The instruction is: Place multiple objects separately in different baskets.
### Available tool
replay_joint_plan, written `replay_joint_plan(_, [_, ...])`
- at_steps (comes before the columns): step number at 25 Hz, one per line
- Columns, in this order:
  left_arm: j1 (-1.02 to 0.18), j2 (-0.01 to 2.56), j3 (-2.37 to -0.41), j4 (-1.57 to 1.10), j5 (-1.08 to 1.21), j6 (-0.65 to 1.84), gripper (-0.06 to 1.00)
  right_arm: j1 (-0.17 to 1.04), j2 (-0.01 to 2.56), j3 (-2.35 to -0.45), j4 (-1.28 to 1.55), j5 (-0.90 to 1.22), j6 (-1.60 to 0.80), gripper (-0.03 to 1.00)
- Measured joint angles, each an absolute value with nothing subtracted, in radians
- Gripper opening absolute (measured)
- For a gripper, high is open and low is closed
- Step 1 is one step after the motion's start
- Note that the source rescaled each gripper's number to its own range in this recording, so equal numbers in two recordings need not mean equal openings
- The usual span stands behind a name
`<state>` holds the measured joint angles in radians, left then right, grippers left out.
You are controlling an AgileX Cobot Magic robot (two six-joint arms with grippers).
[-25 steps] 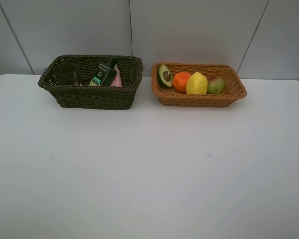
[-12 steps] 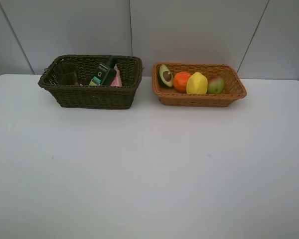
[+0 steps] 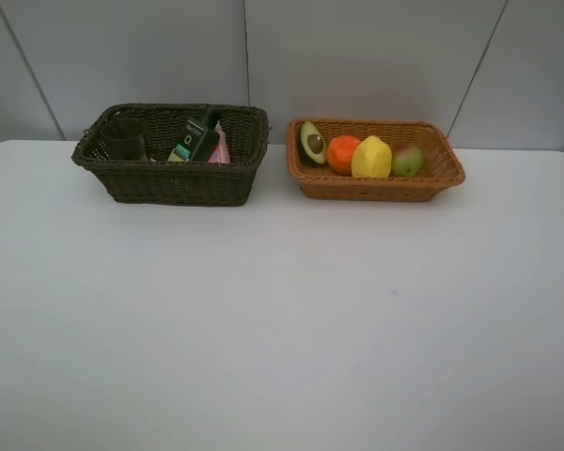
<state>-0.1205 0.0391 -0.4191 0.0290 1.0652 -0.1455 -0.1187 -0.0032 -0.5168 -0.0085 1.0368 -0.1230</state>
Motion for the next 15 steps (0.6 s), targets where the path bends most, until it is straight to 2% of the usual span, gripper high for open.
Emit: replay_joint_plan(15, [-0.117,0.021,-0.419,0.029,1.066,-0.119,1.00,-0.119,-0.003,-0.517,-0.009,1.037,-0.123,1.00])
